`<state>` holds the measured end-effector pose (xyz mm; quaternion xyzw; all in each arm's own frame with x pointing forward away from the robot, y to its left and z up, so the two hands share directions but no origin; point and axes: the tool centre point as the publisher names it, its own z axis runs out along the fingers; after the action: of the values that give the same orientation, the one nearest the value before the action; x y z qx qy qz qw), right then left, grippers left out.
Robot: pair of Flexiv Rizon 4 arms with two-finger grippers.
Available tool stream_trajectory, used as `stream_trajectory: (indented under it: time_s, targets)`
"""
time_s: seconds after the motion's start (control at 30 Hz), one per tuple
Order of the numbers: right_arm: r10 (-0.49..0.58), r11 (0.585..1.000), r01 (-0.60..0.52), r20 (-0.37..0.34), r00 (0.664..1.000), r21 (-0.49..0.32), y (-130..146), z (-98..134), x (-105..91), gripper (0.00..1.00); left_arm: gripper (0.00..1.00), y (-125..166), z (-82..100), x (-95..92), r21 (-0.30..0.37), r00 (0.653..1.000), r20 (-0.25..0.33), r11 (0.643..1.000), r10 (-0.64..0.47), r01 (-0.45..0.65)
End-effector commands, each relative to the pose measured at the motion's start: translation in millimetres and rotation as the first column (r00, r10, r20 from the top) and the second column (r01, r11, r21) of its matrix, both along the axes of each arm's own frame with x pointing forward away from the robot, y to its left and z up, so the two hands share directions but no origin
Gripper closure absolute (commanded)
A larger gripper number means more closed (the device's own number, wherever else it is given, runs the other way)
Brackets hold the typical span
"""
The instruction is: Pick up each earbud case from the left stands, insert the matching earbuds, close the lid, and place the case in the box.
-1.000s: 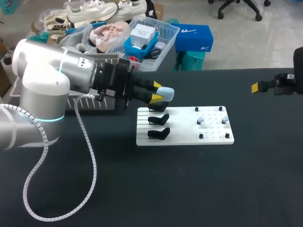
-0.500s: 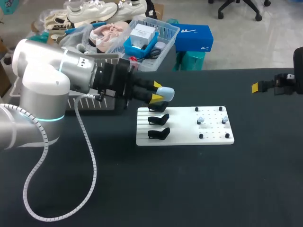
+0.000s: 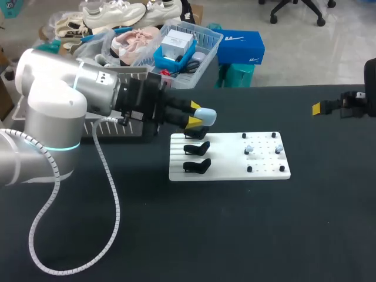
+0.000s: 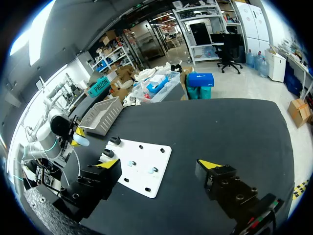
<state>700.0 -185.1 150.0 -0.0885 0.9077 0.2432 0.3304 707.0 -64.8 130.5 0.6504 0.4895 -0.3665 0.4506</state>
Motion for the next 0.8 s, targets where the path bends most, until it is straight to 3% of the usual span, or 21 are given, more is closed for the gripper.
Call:
stream_trajectory:
  time_s: [0.03,0.5,0.8]
  targets:
    - [0.000,1.000,0.000,0.000,1.000,0.000,0.0,0.0,0.0,0.00,1.00,0.1,-0.3,0.8,-0.001,1.000,0.001,1.000,-0.002,0.002]
    - [0.000,1.000,0.000,0.000,1.000,0.000,0.0,0.0,0.0,0.00,1.00,1.1,-2.3,2.9,-0.004,1.000,-0.007,1.000,-0.007,0.006]
    - [0.000,1.000,0.000,0.000,1.000,0.000,0.0,0.0,0.0,0.00,1.00,-10.0,0.2,5.4,-0.137,0.999,-0.049,0.990,-0.023,0.016]
